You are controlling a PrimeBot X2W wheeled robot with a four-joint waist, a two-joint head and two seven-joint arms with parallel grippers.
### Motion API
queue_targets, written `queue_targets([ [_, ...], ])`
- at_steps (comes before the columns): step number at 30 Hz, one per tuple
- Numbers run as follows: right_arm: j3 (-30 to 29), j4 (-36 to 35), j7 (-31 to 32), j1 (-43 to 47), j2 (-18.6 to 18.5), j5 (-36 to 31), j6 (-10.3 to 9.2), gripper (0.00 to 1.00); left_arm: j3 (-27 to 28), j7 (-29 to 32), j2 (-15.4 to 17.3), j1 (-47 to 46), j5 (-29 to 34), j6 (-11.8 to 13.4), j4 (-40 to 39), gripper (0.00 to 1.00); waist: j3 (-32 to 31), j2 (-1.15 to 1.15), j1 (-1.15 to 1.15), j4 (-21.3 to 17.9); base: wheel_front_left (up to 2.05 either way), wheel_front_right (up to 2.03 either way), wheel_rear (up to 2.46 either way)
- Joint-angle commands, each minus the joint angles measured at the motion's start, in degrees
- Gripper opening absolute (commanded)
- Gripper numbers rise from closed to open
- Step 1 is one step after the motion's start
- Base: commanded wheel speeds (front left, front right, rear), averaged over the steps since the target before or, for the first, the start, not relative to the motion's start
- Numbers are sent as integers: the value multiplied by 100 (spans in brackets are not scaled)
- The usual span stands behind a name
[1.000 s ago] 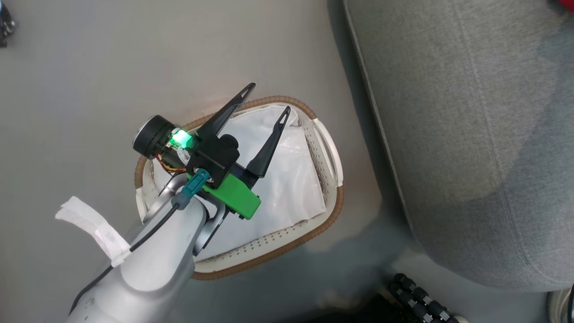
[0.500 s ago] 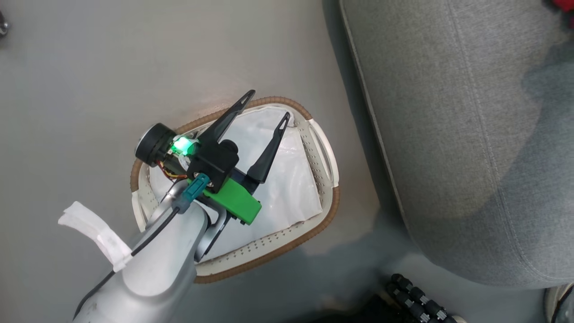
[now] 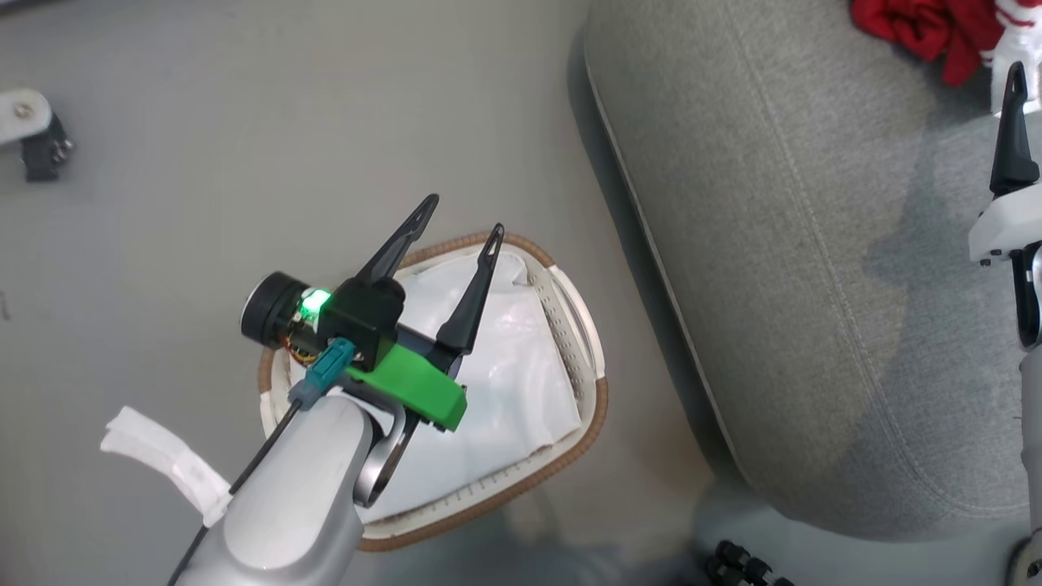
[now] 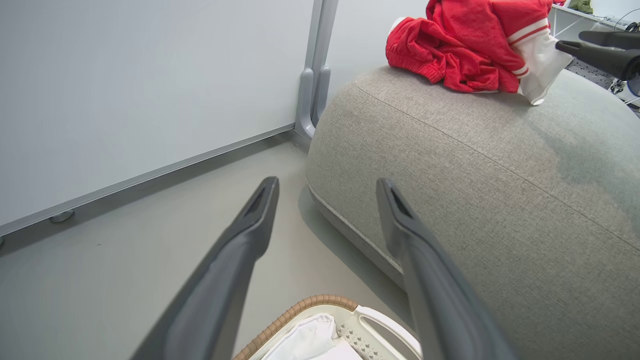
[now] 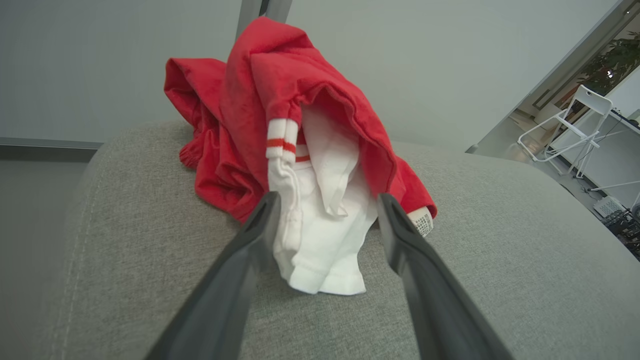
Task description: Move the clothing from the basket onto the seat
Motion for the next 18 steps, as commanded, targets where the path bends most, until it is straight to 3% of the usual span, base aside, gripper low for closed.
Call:
queue_targets([
  [1,46,-60,-2,146,-47,-21,-8,100,100,-3,-50,178,-36,-16,3,100,-538,0,0,125,0,0,0],
  [10,383,8,-3,359,-197,3,-8,100,803,-4,-306,849,-25,-48,-63,100,-1560,0,0,585,0,0,0],
  [18,1034,96,-3,621,99,232,-8,100,1711,-4,-473,1501,2,2,-139,100,-2206,0,0,999,0,0,0],
])
